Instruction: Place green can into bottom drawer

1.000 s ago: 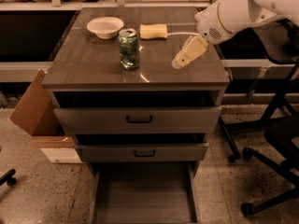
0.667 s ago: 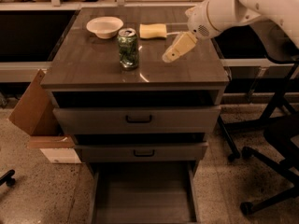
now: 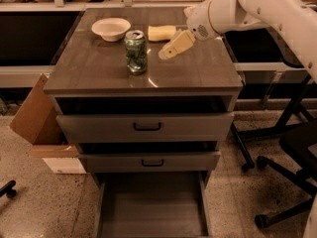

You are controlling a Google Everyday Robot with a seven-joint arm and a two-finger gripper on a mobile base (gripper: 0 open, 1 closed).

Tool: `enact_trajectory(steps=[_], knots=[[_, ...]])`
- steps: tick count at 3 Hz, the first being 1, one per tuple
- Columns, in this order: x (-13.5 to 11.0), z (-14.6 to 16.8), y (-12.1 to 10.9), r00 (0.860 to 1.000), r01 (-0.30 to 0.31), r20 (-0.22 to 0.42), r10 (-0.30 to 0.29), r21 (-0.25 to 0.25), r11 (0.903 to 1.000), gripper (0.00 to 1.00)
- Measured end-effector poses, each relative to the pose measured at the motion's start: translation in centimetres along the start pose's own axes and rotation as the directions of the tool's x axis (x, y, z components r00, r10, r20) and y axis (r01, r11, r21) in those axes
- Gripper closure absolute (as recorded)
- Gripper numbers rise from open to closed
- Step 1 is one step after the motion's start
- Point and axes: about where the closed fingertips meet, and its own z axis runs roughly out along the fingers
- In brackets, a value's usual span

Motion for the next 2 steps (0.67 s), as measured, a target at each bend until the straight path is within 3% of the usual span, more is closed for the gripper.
enact_trajectory(steps=[1, 2], knots=[[-2.03, 1.61, 1.29, 0.998, -0.027, 0.062, 0.03, -0.046, 0.9986, 0.0], [-2.03, 1.61, 1.29, 0.998, -0.027, 0.062, 0.03, -0.046, 0.9986, 0.0]])
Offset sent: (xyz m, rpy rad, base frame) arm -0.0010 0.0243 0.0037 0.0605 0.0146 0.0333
